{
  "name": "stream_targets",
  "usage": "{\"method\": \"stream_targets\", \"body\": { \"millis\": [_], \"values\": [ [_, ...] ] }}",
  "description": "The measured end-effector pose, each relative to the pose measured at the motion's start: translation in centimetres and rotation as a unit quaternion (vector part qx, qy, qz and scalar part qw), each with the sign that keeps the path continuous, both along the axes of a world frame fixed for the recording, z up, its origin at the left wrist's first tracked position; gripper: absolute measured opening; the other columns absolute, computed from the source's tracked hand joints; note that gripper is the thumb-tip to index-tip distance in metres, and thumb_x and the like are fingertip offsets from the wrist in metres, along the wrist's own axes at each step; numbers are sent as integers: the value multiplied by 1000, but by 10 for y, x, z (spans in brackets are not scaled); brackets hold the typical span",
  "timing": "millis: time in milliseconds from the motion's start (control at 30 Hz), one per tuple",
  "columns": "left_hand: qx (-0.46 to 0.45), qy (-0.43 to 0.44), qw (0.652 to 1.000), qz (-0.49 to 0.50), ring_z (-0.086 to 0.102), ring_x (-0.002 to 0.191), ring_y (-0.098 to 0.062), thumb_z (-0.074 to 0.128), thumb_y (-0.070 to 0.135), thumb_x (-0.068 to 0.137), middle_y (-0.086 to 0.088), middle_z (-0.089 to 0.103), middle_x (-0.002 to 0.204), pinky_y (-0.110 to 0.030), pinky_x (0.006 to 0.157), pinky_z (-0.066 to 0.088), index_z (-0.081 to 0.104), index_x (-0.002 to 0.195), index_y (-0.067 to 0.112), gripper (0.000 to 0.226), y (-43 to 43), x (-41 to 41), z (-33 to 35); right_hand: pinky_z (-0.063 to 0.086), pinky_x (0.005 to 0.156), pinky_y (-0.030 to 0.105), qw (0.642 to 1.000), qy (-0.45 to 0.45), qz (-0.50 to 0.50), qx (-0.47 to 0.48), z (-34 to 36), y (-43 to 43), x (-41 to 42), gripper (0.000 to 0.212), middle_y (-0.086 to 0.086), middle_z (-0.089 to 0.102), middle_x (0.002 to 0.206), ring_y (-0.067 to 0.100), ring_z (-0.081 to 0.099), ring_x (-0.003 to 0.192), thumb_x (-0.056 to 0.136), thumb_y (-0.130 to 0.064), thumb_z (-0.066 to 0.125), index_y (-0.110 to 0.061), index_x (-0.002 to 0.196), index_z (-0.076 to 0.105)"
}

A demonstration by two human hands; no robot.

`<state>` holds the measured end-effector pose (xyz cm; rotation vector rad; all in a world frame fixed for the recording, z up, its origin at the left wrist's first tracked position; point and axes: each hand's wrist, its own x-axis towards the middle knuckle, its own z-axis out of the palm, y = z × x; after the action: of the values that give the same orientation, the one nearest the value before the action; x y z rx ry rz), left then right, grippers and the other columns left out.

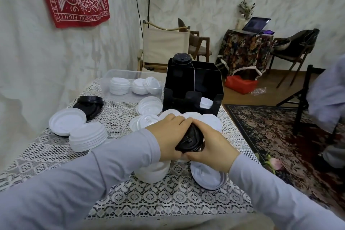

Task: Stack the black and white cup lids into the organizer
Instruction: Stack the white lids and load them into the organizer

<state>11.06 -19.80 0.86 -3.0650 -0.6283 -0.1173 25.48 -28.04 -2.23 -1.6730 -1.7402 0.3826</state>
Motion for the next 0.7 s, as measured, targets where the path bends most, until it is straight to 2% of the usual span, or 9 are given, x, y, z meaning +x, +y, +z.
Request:
{"method": "stream_targets", "body": {
  "millis": [67,133,233,300,367,433,533,700],
  "values": [
    [7,4,1000,1,35,114,-21,63,51,75,-3,40,127,-35,101,34,27,140,14,83,-1,-3,1,39,83,4,1000,-1,11,-15,1,-3,0,75,-19,55,110,-5,52,99,64,-22,85,-44,118,38],
    [-6,4,1000,8,35,116,-21,63,51,75,-2,38,128,-34,101,34,27,140,15,82,-2,-6,1,36,84,3,998,-13,28,-48,5,-4,2,74,-26,50,110,-10,50,100,67,-29,83,-43,123,37],
    [-23,-7,999,26,34,122,-20,64,38,77,-2,33,135,-31,103,33,20,144,15,83,2,-14,1,41,92,17,997,-29,-10,-70,17,6,23,68,-15,52,125,0,49,110,80,-37,71,-27,139,40],
    [-21,-6,999,38,30,127,-19,63,34,78,-1,27,141,-29,106,30,13,147,16,88,5,-19,2,42,96,25,996,-51,-59,-54,25,20,42,55,-8,52,133,5,48,116,87,-35,63,-24,138,45],
    [-18,-1,999,44,27,130,-19,62,34,79,-1,23,144,-27,107,28,9,149,16,89,6,-22,3,40,102,30,990,-85,-85,-74,29,36,55,53,-5,47,141,10,45,125,90,-33,60,-24,139,44],
    [-19,0,999,49,26,131,-19,61,35,80,0,22,145,-26,107,27,8,149,15,89,6,-25,4,35,107,32,982,-113,-87,-124,25,53,57,61,-1,40,147,17,39,133,88,-34,62,-24,143,37],
    [-24,0,998,55,25,133,-18,58,36,81,0,21,147,-29,109,27,7,149,15,88,6,-29,5,32,106,31,972,-138,-73,-177,16,70,49,79,1,33,151,21,37,134,83,-39,68,-23,147,27],
    [-18,4,998,67,25,134,-19,57,35,80,3,20,149,-29,110,27,6,150,16,88,8,-33,4,38,99,30,965,-145,-88,-199,5,81,46,88,2,41,145,21,44,127,76,-39,74,-28,147,24]
  ]
}}
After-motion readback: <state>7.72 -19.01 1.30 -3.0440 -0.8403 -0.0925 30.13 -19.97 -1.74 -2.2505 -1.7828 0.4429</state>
